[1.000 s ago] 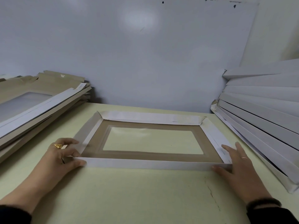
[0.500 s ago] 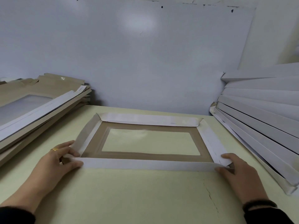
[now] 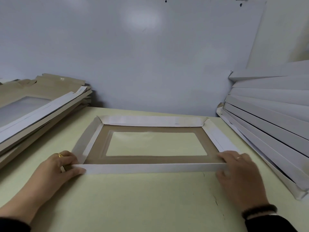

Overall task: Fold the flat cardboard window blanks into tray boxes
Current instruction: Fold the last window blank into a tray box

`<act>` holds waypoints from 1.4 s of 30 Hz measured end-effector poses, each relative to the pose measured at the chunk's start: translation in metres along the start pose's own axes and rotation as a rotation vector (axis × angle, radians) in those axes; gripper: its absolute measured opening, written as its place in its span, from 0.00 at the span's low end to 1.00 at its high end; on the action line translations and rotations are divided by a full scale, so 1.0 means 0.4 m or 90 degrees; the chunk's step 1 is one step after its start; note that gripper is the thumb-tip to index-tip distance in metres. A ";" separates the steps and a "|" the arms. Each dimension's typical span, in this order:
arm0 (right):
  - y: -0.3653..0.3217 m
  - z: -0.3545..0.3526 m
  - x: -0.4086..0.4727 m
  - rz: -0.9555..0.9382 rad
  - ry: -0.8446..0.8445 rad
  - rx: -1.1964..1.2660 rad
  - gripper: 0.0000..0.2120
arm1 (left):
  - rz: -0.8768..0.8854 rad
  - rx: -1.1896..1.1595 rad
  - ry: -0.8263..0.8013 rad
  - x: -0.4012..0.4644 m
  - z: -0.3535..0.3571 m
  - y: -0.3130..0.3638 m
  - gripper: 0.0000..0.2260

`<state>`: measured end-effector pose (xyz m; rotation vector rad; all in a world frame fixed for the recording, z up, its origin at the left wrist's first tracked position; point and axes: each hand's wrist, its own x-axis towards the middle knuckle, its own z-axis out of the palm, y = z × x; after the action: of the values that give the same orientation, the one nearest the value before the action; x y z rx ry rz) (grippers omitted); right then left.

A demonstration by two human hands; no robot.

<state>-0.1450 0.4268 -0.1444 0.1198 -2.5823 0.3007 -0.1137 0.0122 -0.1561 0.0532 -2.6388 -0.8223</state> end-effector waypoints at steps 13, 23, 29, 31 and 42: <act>-0.042 0.040 -0.008 -0.064 -0.161 0.197 0.22 | 0.038 -0.007 -0.129 -0.017 0.030 0.066 0.16; -0.169 0.069 -0.026 -0.233 -0.189 0.176 0.24 | 0.057 0.060 -0.104 -0.060 0.073 0.179 0.16; -0.240 0.088 -0.044 -0.276 -0.221 0.239 0.23 | 0.087 0.116 -0.106 -0.080 0.095 0.217 0.17; -0.246 0.089 -0.047 -0.273 -0.203 0.220 0.22 | 0.097 -0.032 -0.140 -0.077 0.077 0.209 0.14; -0.216 0.068 -0.025 -0.226 -0.178 0.210 0.21 | 0.301 0.272 -0.030 -0.023 0.053 0.142 0.04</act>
<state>-0.1376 0.3367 -0.1561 0.7782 -2.6928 0.6074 -0.1088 0.0721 -0.1439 -0.4626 -2.6557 -0.1024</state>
